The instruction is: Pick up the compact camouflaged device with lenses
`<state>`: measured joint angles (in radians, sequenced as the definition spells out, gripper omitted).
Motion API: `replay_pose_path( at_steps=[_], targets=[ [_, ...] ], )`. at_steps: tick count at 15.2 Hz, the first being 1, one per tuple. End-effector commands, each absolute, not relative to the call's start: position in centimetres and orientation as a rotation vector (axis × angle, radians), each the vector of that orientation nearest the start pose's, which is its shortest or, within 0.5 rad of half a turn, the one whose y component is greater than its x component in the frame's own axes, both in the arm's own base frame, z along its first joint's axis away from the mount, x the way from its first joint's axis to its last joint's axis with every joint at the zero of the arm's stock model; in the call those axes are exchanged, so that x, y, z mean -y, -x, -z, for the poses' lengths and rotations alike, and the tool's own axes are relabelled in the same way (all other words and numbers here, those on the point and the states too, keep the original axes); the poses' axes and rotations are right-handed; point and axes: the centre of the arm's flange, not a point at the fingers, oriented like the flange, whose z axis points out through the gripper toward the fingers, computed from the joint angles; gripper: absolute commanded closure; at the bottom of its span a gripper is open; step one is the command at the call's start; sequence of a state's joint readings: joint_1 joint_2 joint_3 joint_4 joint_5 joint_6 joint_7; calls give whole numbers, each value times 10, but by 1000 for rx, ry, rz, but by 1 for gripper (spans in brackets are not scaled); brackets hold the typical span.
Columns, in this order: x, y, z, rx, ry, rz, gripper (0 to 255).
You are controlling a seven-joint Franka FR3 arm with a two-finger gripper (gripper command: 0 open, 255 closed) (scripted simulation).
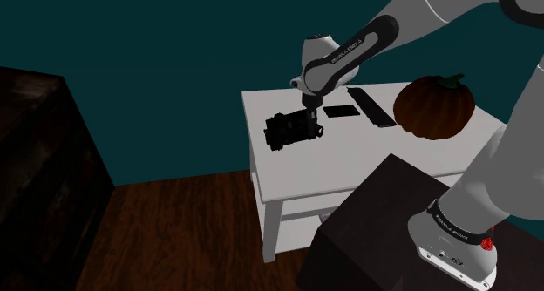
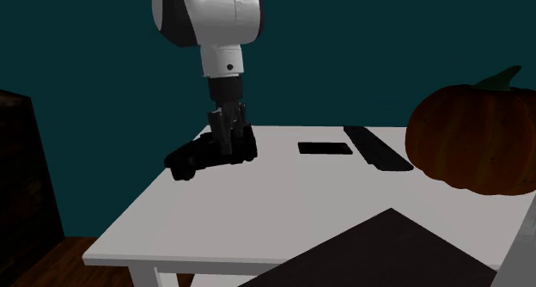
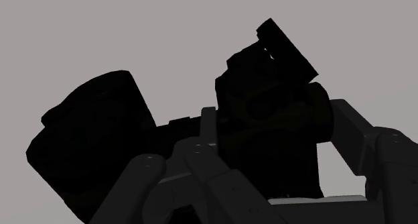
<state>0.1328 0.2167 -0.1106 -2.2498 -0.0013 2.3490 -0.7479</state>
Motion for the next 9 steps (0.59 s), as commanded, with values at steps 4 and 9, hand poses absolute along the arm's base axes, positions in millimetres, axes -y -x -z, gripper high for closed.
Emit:
replay_pose_path(
  at_steps=[4,9],
  targets=[
    [-11,-529,-288,1173,2889,-183,255],
    [-11,-529,-304,1173,2889,-183,255]
  ],
)
